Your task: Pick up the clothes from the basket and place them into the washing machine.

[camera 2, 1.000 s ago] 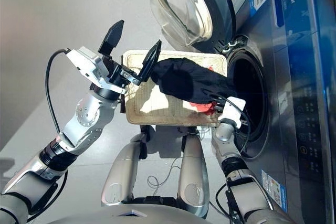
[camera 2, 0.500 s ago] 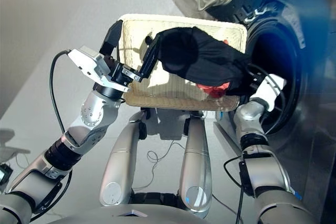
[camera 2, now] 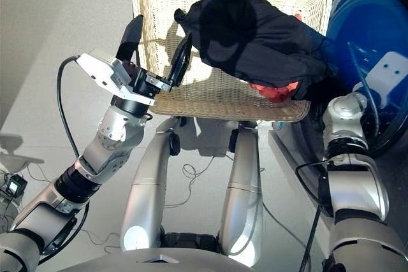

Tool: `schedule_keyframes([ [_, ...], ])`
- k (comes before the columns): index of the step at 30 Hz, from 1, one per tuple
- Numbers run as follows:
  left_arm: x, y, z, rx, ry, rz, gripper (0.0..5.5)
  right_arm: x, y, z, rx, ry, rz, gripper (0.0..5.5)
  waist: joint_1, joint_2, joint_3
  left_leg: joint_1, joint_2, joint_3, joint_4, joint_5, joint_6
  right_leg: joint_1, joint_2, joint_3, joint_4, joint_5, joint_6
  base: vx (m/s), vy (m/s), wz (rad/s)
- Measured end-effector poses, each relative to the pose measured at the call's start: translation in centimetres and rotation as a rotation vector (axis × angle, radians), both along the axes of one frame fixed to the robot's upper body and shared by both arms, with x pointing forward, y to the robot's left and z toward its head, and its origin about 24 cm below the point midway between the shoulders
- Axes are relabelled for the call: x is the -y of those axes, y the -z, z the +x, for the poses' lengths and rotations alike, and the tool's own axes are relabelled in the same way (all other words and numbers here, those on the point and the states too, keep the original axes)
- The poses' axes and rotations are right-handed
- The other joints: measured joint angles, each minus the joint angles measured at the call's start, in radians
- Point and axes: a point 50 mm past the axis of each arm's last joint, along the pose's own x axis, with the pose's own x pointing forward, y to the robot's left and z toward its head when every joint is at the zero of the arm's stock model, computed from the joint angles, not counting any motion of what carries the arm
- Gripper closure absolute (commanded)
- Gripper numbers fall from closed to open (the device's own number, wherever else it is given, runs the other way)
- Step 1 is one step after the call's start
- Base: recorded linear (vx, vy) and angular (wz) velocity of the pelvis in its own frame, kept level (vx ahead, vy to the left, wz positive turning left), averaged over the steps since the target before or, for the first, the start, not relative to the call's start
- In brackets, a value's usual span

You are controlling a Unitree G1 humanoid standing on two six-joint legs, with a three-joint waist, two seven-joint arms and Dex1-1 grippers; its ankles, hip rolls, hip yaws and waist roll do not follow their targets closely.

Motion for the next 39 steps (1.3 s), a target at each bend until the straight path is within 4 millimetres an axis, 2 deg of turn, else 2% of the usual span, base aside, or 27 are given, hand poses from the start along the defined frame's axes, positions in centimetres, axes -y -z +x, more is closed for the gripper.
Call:
schedule_keyframes([
  [3,-0.3,-0.3,0.1,0.006,-0.015,-0.010,0.00,1.0,-0.6,-0.5,0.081,0.043,0.096,5.50,0.001,0.000,0.000,-0.025,-0.001,0.000,0.011,-0.004,0.000,-0.022,0.000,0.003,0.003,0.001,0.002,0.000,0.000,0.000],
  [7,-0.8,-0.4,0.2,0.012,-0.039,0.002,0.00,2.8,-0.9,-2.1,0.268,0.162,0.290,5.50,0.002,-0.001,0.001,-0.043,-0.003,0.005,0.019,-0.009,0.013,-0.036,-0.003,0.014,0.001,0.006,0.004,0.000,0.000,0.000],
  [12,-1.2,-0.7,0.3,0.022,-0.059,0.006,0.00,3.9,-0.4,-3.3,0.349,0.249,0.416,5.50,0.011,-0.002,0.001,-0.055,-0.007,0.022,0.051,-0.031,0.023,-0.038,-0.005,0.030,0.002,0.007,0.023,0.000,0.000,0.000],
  [13,-1.3,-0.8,0.3,0.023,-0.061,0.007,0.00,4.0,-0.4,-3.3,0.355,0.247,0.421,4.66,0.010,-0.002,0.001,-0.055,-0.007,0.026,0.054,-0.034,0.026,-0.037,-0.006,0.034,0.001,0.007,0.027,0.000,0.000,0.000],
  [14,-1.4,-0.9,0.3,0.027,-0.063,0.006,0.00,4.0,-0.4,-3.3,0.354,0.248,0.421,0.00,0.009,-0.002,0.001,-0.055,-0.007,0.027,0.055,-0.036,0.028,-0.037,-0.007,0.036,0.001,0.007,0.029,0.000,0.000,0.000],
  [18,-1.5,-1.0,0.3,0.028,-0.073,-0.002,0.00,3.8,-0.8,-3.2,0.362,0.207,0.387,0.00,0.007,-0.002,0.001,-0.056,-0.006,0.030,0.061,-0.041,0.030,-0.037,-0.008,0.038,0.001,0.006,0.031,0.000,0.000,0.000],
  [20,-1.6,-1.0,0.4,0.025,-0.081,-0.011,0.00,2.9,-1.4,-2.3,0.354,0.131,0.312,0.00,-0.002,-0.002,0.001,-0.054,-0.008,0.030,0.062,-0.042,0.030,-0.035,-0.008,0.038,0.002,0.005,0.031,0.000,0.000,0.000],
  [21,-1.7,-0.9,0.4,0.022,-0.086,-0.015,0.00,2.0,-1.6,-1.6,0.334,0.072,0.262,0.00,-0.015,-0.004,0.001,-0.052,-0.008,0.030,0.063,-0.042,0.030,-0.032,-0.007,0.038,0.002,0.005,0.031,0.000,0.000,0.000],
  [23,-1.6,-1.0,0.3,0.024,-0.083,-0.027,0.00,0.7,-1.4,-0.8,0.236,-0.021,0.135,0.00,-0.018,-0.004,0.001,-0.043,-0.001,0.033,0.061,-0.043,0.030,-0.026,-0.003,0.041,0.000,0.007,0.030,0.000,0.000,0.000],
  [26,-1.8,-1.2,0.4,0.026,-0.093,-0.050,0.00,-3.2,-0.4,1.0,0.134,-0.243,-0.030,0.00,-0.041,-0.006,0.001,-0.027,0.001,0.034,0.058,-0.044,0.028,-0.013,0.001,0.041,0.000,0.007,0.028,0.000,0.000,0.000],
  [29,-1.9,-1.0,0.3,0.021,-0.097,-0.061,0.00,-7.4,1.7,1.9,0.072,-0.457,-0.095,0.00,-0.063,-0.012,0.001,-0.015,0.003,0.039,0.043,-0.046,0.030,-0.009,0.006,0.045,-0.007,0.004,0.022,0.000,0.000,0.000],
  [32,-2.2,-0.6,0.2,0.002,-0.105,-0.078,0.00,-11.9,3.9,1.5,0.001,-0.696,-0.183,0.00,-0.079,-0.025,0.001,-0.013,0.012,0.044,0.044,-0.047,0.027,-0.008,0.015,0.048,-0.009,0.008,0.016,0.000,0.000,0.000],
  [36,-2.4,-0.5,0.2,0.000,-0.109,-0.080,0.00,-16.0,4.7,1.1,-0.068,-0.936,-0.306,0.00,-0.095,-0.034,0.001,-0.012,0.016,0.044,0.045,-0.046,0.022,-0.008,0.018,0.048,-0.008,0.008,0.016,0.000,0.000,0.000],
  [39,-2.3,-0.5,0.1,0.004,-0.099,-0.078,0.00,-17.7,4.3,1.1,-0.085,-1.044,-0.378,0.00,-0.099,-0.035,0.001,-0.012,0.019,0.044,0.043,-0.047,0.023,-0.008,0.019,0.048,-0.007,0.008,0.015,0.000,0.000,0.000],
])
